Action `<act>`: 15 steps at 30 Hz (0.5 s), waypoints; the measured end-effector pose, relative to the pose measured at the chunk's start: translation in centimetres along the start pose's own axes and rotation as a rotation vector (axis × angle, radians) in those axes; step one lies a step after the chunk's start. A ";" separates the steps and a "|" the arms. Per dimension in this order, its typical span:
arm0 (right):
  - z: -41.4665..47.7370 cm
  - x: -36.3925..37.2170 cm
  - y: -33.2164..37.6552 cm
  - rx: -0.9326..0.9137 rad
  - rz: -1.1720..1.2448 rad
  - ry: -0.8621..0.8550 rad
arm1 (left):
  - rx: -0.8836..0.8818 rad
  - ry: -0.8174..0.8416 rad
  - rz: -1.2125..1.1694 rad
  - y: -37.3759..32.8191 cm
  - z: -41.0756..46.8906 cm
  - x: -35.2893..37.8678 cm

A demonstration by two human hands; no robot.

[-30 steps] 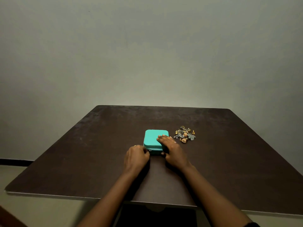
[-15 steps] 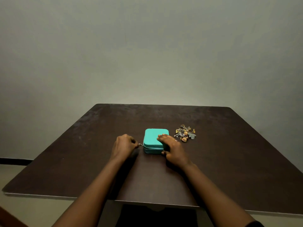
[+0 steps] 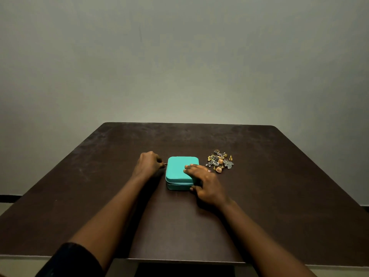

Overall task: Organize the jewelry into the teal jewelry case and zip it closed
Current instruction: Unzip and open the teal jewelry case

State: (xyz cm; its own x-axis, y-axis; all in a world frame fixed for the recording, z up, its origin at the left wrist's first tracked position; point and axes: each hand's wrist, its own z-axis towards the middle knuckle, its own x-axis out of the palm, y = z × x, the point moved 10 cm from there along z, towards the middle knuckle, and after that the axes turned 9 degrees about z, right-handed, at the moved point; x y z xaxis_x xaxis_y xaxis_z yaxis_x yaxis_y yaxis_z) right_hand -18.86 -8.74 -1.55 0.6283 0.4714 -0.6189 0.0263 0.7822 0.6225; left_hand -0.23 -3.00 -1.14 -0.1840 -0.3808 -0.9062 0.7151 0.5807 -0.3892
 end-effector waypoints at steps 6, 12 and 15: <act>0.2 -0.1 -0.3 -0.030 0.008 0.022 | 0.158 0.056 0.108 -1.9 2.4 0.3; 0.2 -0.1 -0.5 -0.034 0.012 0.037 | 0.285 0.057 0.123 -4.5 3.2 0.9; 0.2 -0.2 -0.3 -0.027 0.027 0.032 | 0.280 0.090 0.124 -3.9 3.4 1.5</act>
State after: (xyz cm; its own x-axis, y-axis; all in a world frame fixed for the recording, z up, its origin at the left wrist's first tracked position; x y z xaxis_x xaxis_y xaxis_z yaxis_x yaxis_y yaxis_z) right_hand -18.87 -9.16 -1.57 0.6034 0.5047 -0.6174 -0.0115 0.7796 0.6262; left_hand -0.97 -8.32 -0.40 -0.1334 -0.2468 -0.9598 0.8914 0.3935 -0.2250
